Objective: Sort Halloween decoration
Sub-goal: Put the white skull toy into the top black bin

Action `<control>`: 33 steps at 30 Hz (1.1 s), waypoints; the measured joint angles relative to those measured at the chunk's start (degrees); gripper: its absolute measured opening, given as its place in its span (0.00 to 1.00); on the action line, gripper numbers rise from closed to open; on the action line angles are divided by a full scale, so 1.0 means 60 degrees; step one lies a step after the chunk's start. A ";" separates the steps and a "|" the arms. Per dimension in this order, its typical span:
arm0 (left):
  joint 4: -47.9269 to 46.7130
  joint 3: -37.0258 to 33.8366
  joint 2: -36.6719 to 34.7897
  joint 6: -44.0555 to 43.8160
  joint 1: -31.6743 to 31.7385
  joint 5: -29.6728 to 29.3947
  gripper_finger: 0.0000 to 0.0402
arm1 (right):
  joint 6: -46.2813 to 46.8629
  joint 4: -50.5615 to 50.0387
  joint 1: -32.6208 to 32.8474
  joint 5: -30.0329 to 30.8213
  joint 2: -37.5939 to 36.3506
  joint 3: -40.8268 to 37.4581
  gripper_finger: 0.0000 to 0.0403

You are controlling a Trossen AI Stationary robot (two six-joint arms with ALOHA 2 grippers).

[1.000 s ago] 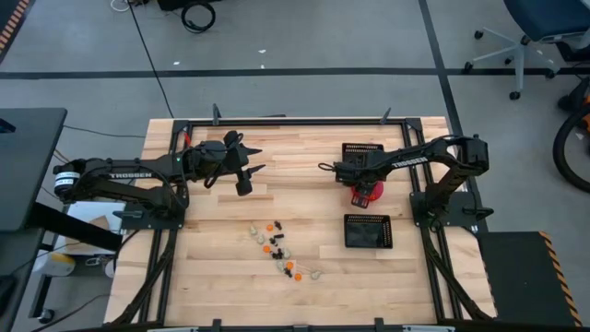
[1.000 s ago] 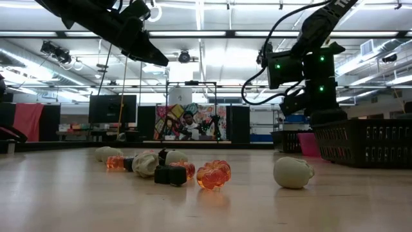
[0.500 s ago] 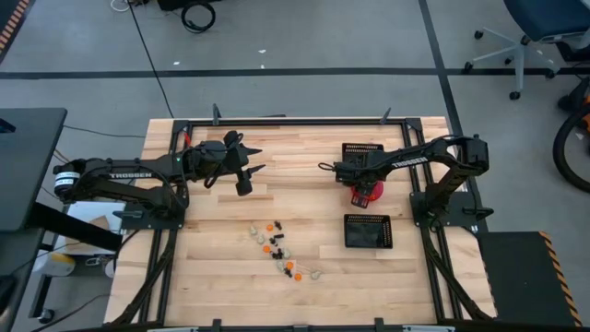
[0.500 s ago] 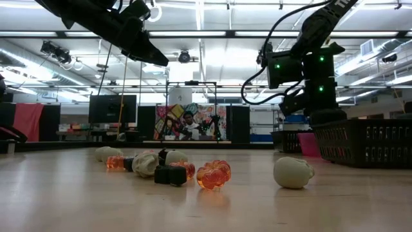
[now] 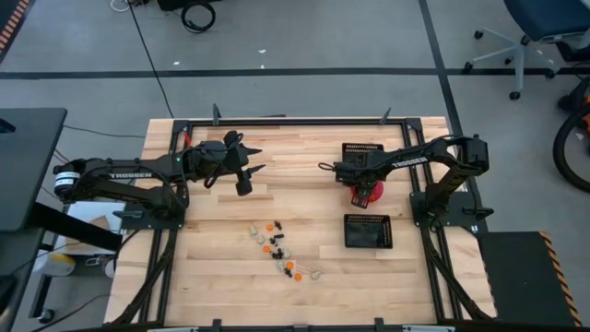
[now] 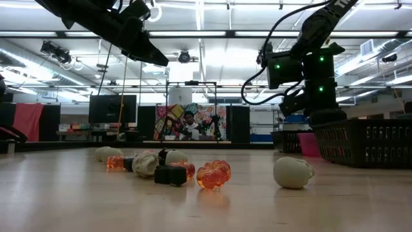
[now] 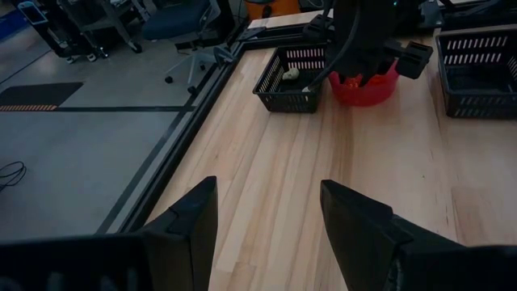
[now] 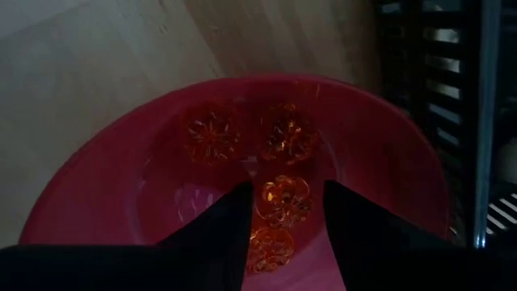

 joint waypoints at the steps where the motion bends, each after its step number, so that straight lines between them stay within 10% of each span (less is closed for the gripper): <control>1: 0.0001 0.0000 0.0000 0.0000 0.0000 -0.0001 0.48 | 0.0008 0.0000 0.0000 0.0000 0.0000 0.0000 0.39; 33: 0.0003 0.0000 0.0000 0.0004 0.0003 -0.0003 0.48 | 0.0475 -0.1750 0.1434 0.0417 0.0017 0.3335 0.39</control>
